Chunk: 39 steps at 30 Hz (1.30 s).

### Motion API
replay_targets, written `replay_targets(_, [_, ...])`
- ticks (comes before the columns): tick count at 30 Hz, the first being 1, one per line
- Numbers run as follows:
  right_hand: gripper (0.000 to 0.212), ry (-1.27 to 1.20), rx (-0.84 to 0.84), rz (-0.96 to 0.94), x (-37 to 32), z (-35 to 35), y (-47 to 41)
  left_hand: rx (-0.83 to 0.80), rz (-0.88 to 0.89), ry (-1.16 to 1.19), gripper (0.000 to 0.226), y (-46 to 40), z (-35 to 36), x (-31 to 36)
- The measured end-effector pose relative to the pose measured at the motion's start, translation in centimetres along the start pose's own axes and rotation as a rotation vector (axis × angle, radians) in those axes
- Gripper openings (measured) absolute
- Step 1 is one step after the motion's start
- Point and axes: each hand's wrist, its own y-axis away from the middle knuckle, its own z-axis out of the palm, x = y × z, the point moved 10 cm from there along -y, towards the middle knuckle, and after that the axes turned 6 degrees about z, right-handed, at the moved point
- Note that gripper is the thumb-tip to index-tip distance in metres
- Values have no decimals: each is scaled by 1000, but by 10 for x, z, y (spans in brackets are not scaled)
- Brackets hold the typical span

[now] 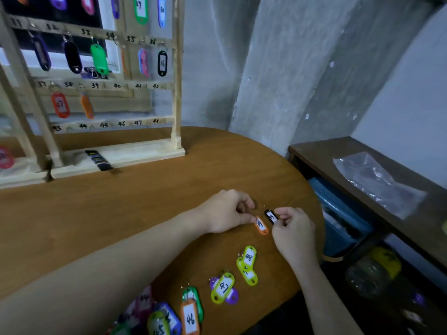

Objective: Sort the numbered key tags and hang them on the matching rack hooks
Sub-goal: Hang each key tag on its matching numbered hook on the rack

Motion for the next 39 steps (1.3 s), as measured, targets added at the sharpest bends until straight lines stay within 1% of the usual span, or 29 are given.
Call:
replay_targets(2, [25, 1, -18, -6, 1, 0, -2, -2, 5, -13, 40, -8, 5, 4])
replay_targets(4, [16, 14, -19, -29, 1, 1, -4, 11, 10, -45, 38, -14, 7, 6])
replay_targets(5, [14, 27, -15, -43, 1, 2, -4, 18, 15, -58, 35, -16, 8, 7])
replay_targets(9, [17, 45, -32, -68, 2, 6, -6, 32, 48, -62, 15, -23, 9, 9])
replay_targets(13, [5, 32, -59, -116, -3, 8, -4, 53, 54, -69, 12, -22, 3, 7])
replay_targets(15, [12, -2, -90, -149, -6, 10, -1, 54, 54, -106, 15, -20, 0, 6])
replay_targets(19, [23, -172, -124, -173, -10, 7, 2, 45, 30, -204, 18, -9, -10, 0])
replay_targets(24, [15, -214, -197, -153, -10, 14, 7, 41, 6, -182, 13, 11, -26, -10])
replay_targets(30, [27, -334, -323, -67, -18, 20, 5, 127, 0, -206, 15, 48, -65, -17])
replay_targets(35, [24, -468, -440, -59, -56, 39, 10, 208, -34, -239, 19, 84, -111, -23])
replay_targets(39, [31, -613, -528, -129, -117, 59, 27, 323, -77, -301, 22, 125, -164, -36])
